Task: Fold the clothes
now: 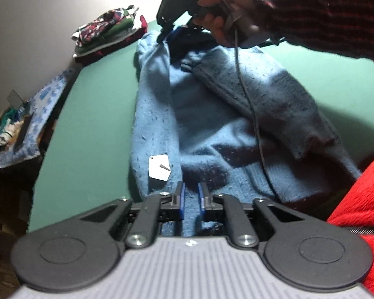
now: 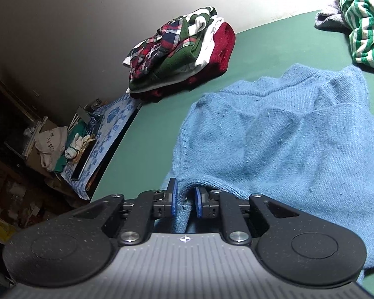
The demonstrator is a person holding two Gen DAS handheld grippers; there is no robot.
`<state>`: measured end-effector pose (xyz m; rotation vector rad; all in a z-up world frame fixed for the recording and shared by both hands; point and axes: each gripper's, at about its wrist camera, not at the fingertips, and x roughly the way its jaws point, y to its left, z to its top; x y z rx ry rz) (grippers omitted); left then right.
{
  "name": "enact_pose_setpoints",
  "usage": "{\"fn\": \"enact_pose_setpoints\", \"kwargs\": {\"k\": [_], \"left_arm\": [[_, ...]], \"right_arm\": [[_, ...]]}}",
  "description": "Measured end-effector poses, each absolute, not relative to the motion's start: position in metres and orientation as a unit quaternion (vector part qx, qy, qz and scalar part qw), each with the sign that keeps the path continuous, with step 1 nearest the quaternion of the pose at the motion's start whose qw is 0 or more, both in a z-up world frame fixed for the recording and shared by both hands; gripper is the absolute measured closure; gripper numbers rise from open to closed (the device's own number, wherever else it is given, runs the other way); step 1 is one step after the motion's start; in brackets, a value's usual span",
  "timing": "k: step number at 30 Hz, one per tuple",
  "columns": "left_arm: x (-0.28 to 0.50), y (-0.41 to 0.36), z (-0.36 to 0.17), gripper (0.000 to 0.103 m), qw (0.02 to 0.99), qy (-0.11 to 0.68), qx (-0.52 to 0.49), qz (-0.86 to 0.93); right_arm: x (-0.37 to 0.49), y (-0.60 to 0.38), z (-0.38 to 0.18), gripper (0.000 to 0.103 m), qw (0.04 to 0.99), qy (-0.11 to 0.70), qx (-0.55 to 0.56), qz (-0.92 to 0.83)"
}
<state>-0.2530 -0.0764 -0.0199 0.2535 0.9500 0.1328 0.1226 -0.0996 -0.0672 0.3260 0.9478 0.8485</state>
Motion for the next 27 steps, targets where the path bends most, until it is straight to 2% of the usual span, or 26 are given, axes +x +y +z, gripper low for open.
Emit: {"fn": "enact_pose_setpoints", "kwargs": {"k": [1, 2, 3, 5, 9, 13, 14, 16, 18, 20, 24, 26, 27], "left_arm": [[-0.254, -0.076, -0.02, 0.077, 0.879, 0.455, 0.128, 0.069], [-0.256, -0.077, -0.021, 0.067, 0.877, 0.455, 0.134, 0.074], [-0.257, -0.077, -0.022, 0.052, 0.875, 0.457, 0.142, 0.076], [-0.259, -0.078, -0.024, 0.042, 0.871, 0.459, 0.154, 0.082], [-0.26, -0.075, -0.022, 0.038, 0.869, 0.451, 0.173, 0.107], [-0.257, -0.07, -0.026, 0.036, 0.868, 0.454, 0.166, 0.114], [-0.256, -0.069, -0.027, 0.038, 0.868, 0.456, 0.163, 0.115], [-0.254, -0.066, -0.03, 0.049, 0.867, 0.459, 0.157, 0.116], [-0.253, -0.064, -0.032, 0.077, 0.866, 0.462, 0.151, 0.117], [-0.251, -0.061, -0.035, 0.096, 0.865, 0.466, 0.145, 0.118], [-0.251, -0.058, -0.028, 0.096, 0.869, 0.459, 0.14, 0.122], [-0.253, -0.058, -0.019, 0.096, 0.873, 0.45, 0.144, 0.12], [-0.255, -0.059, -0.014, 0.096, 0.875, 0.446, 0.146, 0.117]], "right_arm": [[0.123, -0.1, -0.068, 0.087, 0.791, 0.442, 0.149, 0.396], [0.123, -0.1, -0.07, 0.087, 0.79, 0.443, 0.146, 0.398], [0.122, -0.1, -0.07, 0.087, 0.788, 0.444, 0.142, 0.402], [0.119, -0.099, -0.072, 0.08, 0.785, 0.446, 0.135, 0.408], [0.112, -0.095, -0.075, 0.066, 0.777, 0.451, 0.131, 0.42], [0.108, -0.091, -0.079, 0.065, 0.762, 0.464, 0.139, 0.429], [0.109, -0.09, -0.08, 0.065, 0.761, 0.467, 0.143, 0.428], [0.11, -0.089, -0.084, 0.065, 0.759, 0.471, 0.151, 0.424], [0.111, -0.088, -0.086, 0.064, 0.759, 0.473, 0.154, 0.419], [0.11, -0.086, -0.086, 0.062, 0.761, 0.471, 0.155, 0.417], [0.109, -0.082, -0.086, 0.06, 0.767, 0.464, 0.153, 0.417], [0.11, -0.081, -0.085, 0.072, 0.77, 0.461, 0.144, 0.418], [0.111, -0.082, -0.084, 0.085, 0.772, 0.457, 0.141, 0.417]]}}
